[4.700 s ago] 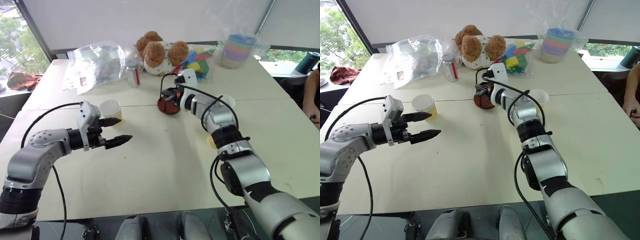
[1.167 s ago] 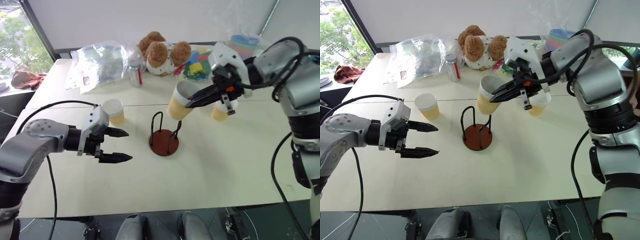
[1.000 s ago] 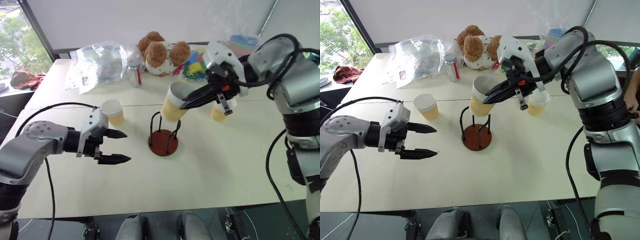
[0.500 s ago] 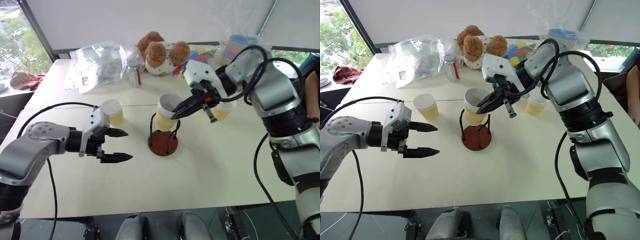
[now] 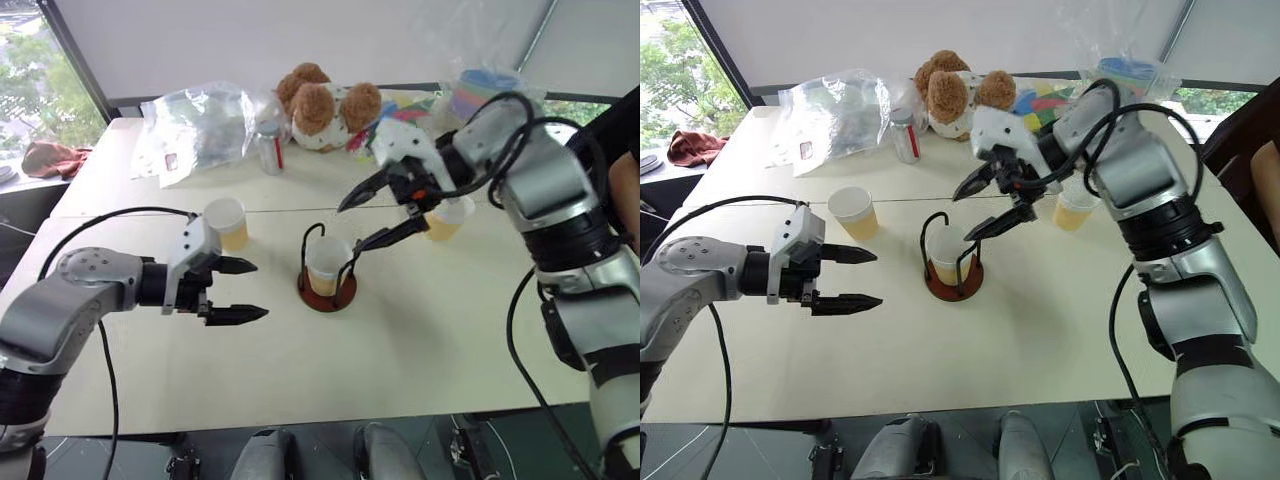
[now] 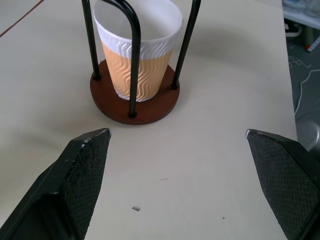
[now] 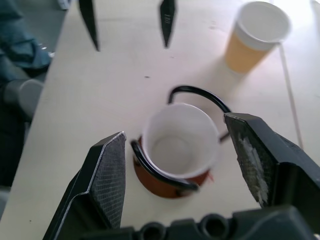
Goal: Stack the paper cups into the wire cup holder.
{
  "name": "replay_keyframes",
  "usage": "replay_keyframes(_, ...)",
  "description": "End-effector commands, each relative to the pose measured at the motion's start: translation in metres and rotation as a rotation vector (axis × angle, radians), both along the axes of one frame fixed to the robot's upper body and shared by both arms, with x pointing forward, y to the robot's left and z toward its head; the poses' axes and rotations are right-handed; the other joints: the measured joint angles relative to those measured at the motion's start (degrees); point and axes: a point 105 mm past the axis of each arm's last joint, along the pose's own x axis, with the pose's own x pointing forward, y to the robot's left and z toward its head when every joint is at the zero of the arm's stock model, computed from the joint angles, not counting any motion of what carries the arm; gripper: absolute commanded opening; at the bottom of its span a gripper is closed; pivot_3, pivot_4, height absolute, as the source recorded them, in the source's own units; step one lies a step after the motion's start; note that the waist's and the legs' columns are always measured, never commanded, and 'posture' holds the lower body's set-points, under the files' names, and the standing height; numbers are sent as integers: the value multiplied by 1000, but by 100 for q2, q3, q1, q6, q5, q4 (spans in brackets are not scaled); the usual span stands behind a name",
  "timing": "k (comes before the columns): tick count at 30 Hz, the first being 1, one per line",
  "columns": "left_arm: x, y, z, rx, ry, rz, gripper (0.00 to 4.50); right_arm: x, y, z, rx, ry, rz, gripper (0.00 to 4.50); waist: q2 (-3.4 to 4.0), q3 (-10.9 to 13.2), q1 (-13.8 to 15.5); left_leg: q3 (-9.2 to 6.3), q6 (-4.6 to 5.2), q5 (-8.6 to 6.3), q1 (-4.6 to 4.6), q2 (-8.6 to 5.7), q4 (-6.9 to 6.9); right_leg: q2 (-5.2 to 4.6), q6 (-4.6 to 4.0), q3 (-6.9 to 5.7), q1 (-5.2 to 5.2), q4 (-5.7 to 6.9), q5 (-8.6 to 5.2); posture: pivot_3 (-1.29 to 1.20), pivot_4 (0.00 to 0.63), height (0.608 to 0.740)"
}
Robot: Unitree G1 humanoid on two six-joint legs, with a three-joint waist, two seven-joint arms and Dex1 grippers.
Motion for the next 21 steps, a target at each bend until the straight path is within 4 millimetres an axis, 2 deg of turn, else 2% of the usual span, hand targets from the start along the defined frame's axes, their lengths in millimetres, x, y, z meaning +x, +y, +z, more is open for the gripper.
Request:
replay_keyframes(1, -3, -4, 25, -46, -59, -28, 4500, 15, -51, 30, 52, -147, -248, 3480, 0, 0, 34, 2, 0, 0, 0, -1, 0, -2, 0, 0, 1, -3, 0, 0, 150, 740)
replay_keyframes(4, -5, -9, 35, -56, -59, -66, 4500, 22, -92, 2, 8, -146, -424, 3480, -13, -7, 75, 0, 0, -1, 0, 0, -1, -1, 0, 0, 4, -10, 0, 0, 150, 740)
replay_keyframes(7, -3, -13, 40, -62, -64, -96, 4500, 29, -115, -29, -61, -147, -518, 3480, -10, -5, 41, 8, 0, -1, 5, 0, -1, 0, 0, 3, 9, -10, 0, 0, 150, 740)
replay_keyframes(9, -3, -16, 41, -75, -52, -119, 4500, 36, -128, -42, -83, -155, -578, 3480, 2, 2, -8, 18, 1, 0, 6, 0, 0, 1, 0, 9, 2, -4, 0, 0, 150, 740)
replay_keyframes(14, 1, -17, 42, -61, -47, -134, 4500, 53, -145, -58, -91, -169, -648, 3480, 2, 2, -98, 18, -3, 3, 12, 9, -1, 15, 1, 12, 0, 3, 0, 0, 150, 740)
replay_keyframes(21, 2, -16, 38, -74, -22, -120, 4500, 72, -146, -66, -96, -180, -655, 3480, 2, 2, -84, 17, -9, 6, 11, 10, -2, 15, 1, 13, 0, 1, 0, 0, 150, 740)
